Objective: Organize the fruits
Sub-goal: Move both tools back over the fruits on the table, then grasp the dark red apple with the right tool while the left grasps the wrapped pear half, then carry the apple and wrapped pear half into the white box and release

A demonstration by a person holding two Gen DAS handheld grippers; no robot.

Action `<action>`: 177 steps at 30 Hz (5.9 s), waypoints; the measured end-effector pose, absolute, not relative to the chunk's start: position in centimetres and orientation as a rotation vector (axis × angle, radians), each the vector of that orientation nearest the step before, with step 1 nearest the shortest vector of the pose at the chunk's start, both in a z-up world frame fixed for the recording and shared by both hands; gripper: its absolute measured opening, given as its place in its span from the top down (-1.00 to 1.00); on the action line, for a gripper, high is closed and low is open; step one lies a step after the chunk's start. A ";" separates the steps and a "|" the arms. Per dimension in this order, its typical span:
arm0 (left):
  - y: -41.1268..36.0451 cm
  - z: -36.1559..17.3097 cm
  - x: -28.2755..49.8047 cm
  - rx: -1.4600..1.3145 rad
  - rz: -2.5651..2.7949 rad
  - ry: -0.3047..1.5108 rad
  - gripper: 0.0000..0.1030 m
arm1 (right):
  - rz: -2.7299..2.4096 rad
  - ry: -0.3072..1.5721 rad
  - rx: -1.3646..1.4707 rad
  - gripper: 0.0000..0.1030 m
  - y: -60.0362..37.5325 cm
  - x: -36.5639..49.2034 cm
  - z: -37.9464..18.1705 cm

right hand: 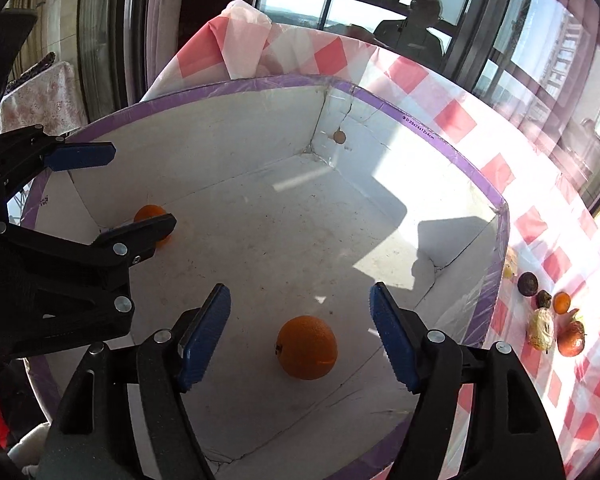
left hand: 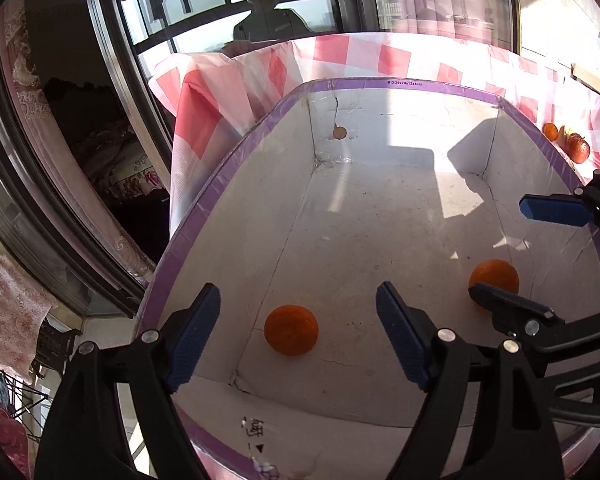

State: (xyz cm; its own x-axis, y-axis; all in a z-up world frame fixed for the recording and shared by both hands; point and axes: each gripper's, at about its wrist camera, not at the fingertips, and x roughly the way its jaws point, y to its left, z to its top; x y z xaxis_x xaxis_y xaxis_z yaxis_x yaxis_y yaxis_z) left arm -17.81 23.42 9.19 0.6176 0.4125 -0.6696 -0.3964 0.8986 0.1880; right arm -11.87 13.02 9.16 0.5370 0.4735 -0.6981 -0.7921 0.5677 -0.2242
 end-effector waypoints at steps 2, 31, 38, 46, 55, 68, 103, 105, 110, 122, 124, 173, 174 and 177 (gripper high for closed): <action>22.0 10.8 -18.7 0.023 0.489 0.653 -0.71 | 0.806 0.560 -0.473 -0.45 11.2 -12.2 9.8; -0.1 1.9 6.7 -0.389 -0.073 0.735 -0.96 | 0.061 0.707 0.229 -0.90 -23.6 1.7 3.5; 0.6 2.0 6.5 -0.419 -0.121 0.699 -0.96 | 0.051 0.728 0.201 -0.88 -21.9 9.2 3.4; 0.3 1.1 7.5 -0.424 -0.139 0.753 -0.96 | 0.011 0.794 0.135 -0.73 -18.8 20.5 2.9; 0.2 0.8 7.8 -0.424 -0.151 0.766 -0.96 | 0.010 0.853 0.124 -0.20 -17.5 23.7 2.1; -2.0 1.6 9.6 -0.301 -0.092 0.768 -0.95 | 0.015 0.634 0.489 -0.20 -24.5 10.4 2.7; -1.6 3.4 13.6 -0.353 -0.118 0.686 -0.25 | 0.053 0.689 0.488 -0.20 -24.3 12.1 2.4; -0.8 4.4 11.0 -0.402 -0.130 0.629 -0.25 | 0.053 0.682 0.494 -0.20 -24.5 11.9 2.4; 1.5 5.4 2.7 -0.476 -0.144 0.517 -0.25 | 0.057 0.654 0.505 -0.20 -24.7 11.5 2.6; 3.5 3.1 -6.6 -0.575 -0.261 0.567 -0.25 | 0.163 0.682 0.465 -0.20 -21.6 5.5 2.7; 3.3 2.9 -7.1 -0.566 -0.279 0.581 -0.25 | 0.190 0.684 0.450 -0.20 -20.7 3.6 2.7; 20.8 8.8 -21.8 -0.037 0.527 0.547 -0.26 | 0.704 0.589 -0.451 -0.21 10.8 -13.9 9.8; 20.9 8.8 -21.5 -0.021 0.535 0.571 -0.26 | 0.693 0.607 -0.488 -0.21 11.2 -13.8 9.7; 21.1 8.8 -20.9 0.011 0.538 0.639 -0.28 | 0.670 0.663 -0.623 -0.21 13.0 -13.1 9.2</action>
State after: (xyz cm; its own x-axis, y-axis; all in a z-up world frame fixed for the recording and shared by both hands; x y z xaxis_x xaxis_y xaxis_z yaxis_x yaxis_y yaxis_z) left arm -20.88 21.06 8.80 0.6712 0.4807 -0.5642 -0.4740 0.8636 0.1720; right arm -13.11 12.95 9.18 0.6011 0.3508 -0.7181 -0.7216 0.6244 -0.2990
